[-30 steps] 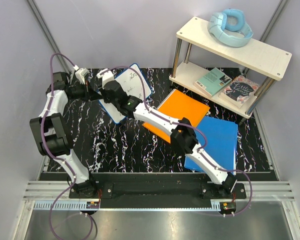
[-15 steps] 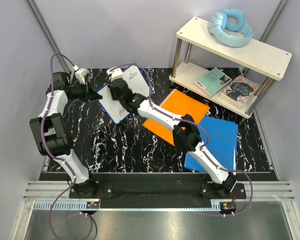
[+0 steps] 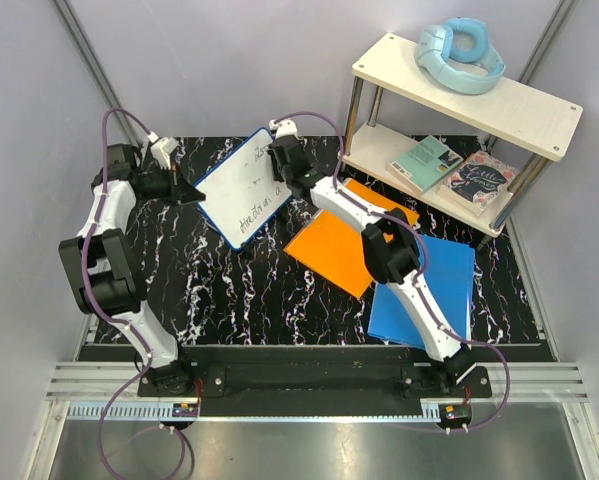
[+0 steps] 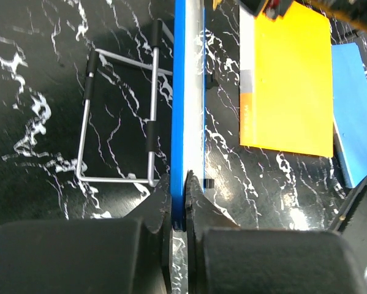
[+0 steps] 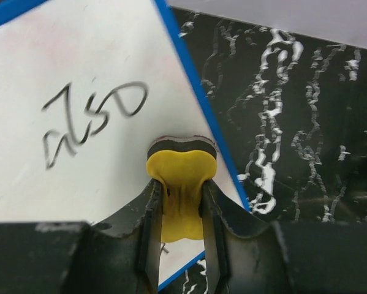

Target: Erase the whiteboard

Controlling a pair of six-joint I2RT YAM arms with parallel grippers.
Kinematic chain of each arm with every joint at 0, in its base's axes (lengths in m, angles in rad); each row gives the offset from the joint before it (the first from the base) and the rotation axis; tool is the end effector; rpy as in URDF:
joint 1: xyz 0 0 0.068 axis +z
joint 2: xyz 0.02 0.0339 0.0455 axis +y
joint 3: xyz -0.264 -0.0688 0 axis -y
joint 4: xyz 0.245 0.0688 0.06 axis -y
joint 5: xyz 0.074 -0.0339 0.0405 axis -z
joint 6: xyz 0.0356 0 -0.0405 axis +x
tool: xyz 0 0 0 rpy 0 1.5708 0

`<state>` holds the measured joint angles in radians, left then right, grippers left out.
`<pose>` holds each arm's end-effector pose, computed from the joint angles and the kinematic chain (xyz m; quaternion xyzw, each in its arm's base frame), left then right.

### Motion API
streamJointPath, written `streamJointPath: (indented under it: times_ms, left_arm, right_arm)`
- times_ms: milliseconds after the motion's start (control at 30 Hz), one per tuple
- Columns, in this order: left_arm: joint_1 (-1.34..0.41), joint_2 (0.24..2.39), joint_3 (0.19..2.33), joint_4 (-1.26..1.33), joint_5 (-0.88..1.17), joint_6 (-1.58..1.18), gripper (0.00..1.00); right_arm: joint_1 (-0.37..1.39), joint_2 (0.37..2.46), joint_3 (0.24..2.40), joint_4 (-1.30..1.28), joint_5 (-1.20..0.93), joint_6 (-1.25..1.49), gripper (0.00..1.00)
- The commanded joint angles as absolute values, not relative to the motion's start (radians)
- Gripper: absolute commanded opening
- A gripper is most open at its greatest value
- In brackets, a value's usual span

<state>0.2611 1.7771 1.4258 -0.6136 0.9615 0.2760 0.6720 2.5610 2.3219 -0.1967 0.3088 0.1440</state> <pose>0.3732 0.0695 0.2664 0.1443 0.8452 -0.3554 0.3722 0.4691 0.3593 0.2130 -0.1376 0.8259 0.0917 0.5390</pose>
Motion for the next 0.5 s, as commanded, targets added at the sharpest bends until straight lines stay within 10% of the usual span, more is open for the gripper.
streamJointPath:
  times_ms: [0,467]
  left_arm:
    - [0.245,1.764,1.408,-0.607,0.831,0.448,0.00]
    - [0.245,1.749,1.397,-0.615,0.816,0.466,0.00]
  right_arm:
    - [0.793,2.542,2.217,-0.129,0.063,0.108,0.00]
    - [0.882,2.499,2.224,-0.115,0.035,0.097,0.00]
